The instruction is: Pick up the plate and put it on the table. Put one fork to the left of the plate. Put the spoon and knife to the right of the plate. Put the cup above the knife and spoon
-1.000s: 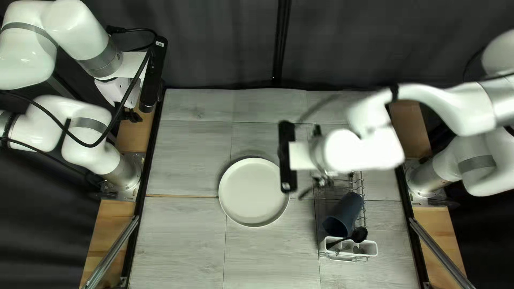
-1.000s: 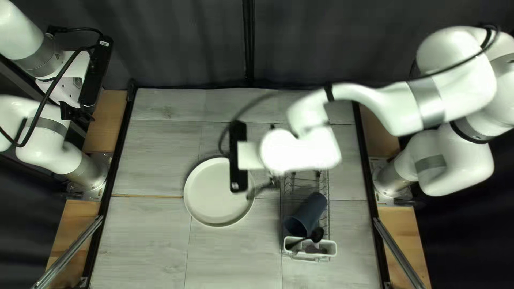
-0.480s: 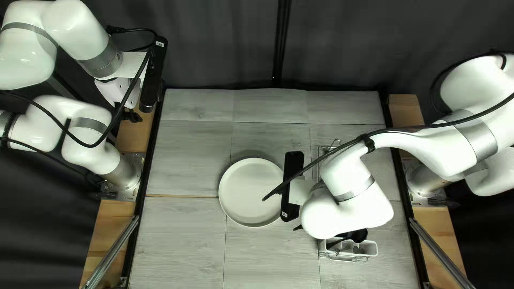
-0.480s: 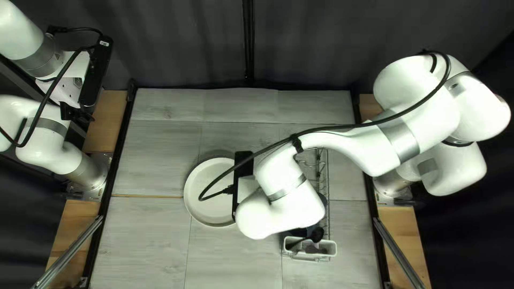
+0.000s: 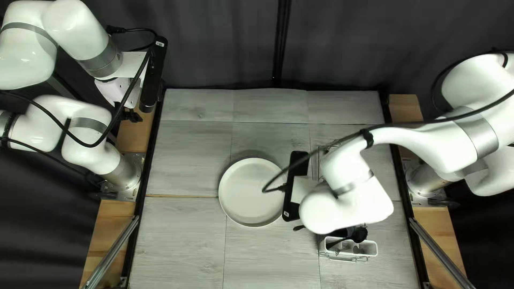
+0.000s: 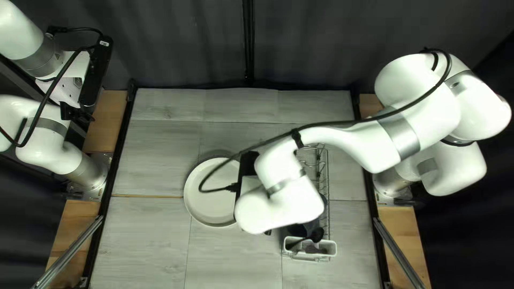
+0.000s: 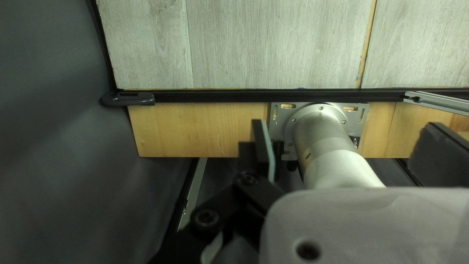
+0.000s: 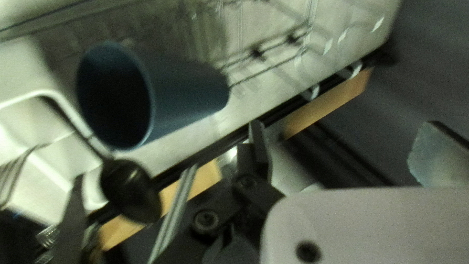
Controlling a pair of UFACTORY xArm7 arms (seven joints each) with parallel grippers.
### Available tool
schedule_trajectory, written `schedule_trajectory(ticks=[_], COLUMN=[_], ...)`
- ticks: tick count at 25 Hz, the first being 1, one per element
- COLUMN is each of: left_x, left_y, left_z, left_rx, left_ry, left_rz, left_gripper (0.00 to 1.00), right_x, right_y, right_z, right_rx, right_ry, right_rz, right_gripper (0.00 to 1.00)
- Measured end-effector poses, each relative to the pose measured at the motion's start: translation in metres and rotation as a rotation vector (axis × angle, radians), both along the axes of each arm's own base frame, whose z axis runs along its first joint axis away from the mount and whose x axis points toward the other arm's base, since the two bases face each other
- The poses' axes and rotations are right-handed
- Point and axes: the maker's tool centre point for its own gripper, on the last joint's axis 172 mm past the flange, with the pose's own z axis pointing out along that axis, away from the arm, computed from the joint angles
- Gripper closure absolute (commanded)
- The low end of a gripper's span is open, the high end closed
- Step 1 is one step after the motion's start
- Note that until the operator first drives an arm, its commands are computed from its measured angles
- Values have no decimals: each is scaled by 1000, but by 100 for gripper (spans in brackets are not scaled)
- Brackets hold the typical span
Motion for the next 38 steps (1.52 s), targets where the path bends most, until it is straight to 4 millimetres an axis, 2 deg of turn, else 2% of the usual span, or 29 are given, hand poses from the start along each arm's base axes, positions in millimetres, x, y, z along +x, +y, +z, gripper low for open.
schedule_trajectory(ticks=[8, 16, 20, 33, 37, 38], left_x=[0, 0, 0, 0, 0, 0], left_y=[0, 0, 0, 0, 0, 0], left_z=[0, 0, 0, 0, 0, 0], left_rx=[0, 0, 0, 0, 0, 0], left_ry=[0, 0, 0, 0, 0, 0], left_rz=[0, 0, 0, 0, 0, 0], left_gripper=[0, 0, 0, 0, 0, 0], right_x=[1, -6, -5, -5, -8, -9], right_y=[0, 31, 41, 49, 49, 50], right_z=[-1, -7, -19, -77, -87, -88], right_rx=[-7, 62, 73, 49, 32, 27], right_ry=[-5, -68, -92, -116, -122, -124], right_rz=[3, -167, -223, -275, -268, -265], right_gripper=[0, 0, 0, 0, 0, 23])
